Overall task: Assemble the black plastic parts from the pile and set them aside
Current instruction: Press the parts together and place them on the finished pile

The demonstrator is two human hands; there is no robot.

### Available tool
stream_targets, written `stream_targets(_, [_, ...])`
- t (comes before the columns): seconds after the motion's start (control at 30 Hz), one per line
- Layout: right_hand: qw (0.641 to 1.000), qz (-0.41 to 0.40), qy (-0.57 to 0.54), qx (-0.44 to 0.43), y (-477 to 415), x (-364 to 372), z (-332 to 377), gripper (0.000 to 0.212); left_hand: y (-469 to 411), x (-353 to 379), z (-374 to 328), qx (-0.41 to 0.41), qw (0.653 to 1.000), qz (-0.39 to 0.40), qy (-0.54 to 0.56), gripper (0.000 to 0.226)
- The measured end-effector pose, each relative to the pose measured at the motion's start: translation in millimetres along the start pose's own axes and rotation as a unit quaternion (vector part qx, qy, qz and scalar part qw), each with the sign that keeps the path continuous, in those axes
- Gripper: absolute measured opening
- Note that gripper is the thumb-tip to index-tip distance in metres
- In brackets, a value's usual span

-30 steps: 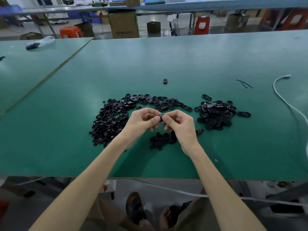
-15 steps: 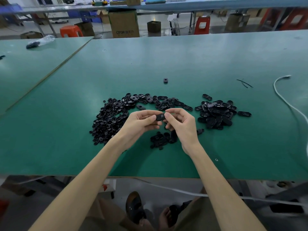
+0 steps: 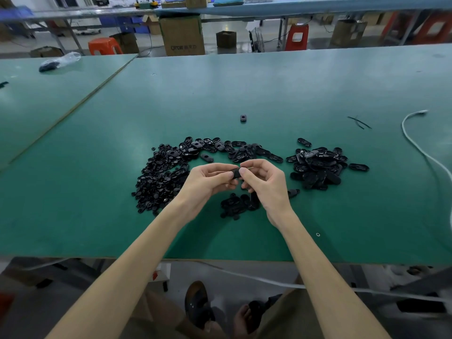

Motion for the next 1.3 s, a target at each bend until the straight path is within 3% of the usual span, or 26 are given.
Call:
stream_targets(0.37, [1.0, 0.006, 0.014, 0.0, 2, 1, 4, 0.012, 0, 2, 1, -0.006, 1.0, 0.003, 0.006, 0.019])
stream_targets(0.73, [1.0, 0.018, 0.003, 0.0, 1, 0, 0, 0.008, 2, 1, -7, 0.031, 0.997, 0.003, -0.076, 0.018])
stream_targets(1.3, [1.0, 0.013, 0.006, 0.002, 1, -1, 0, 0.01, 3, 1, -7, 0.024, 0.994, -0.006, -0.106, 0.015])
Point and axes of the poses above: each hand's wrist, its own y-axis away from the middle knuckle, its own x-axis out of the palm, z = x × y, the point moved 5 cm from there along -y, towards the middle knuckle, and after that the axes turned 8 degrees about y, right-handed, at the moved point
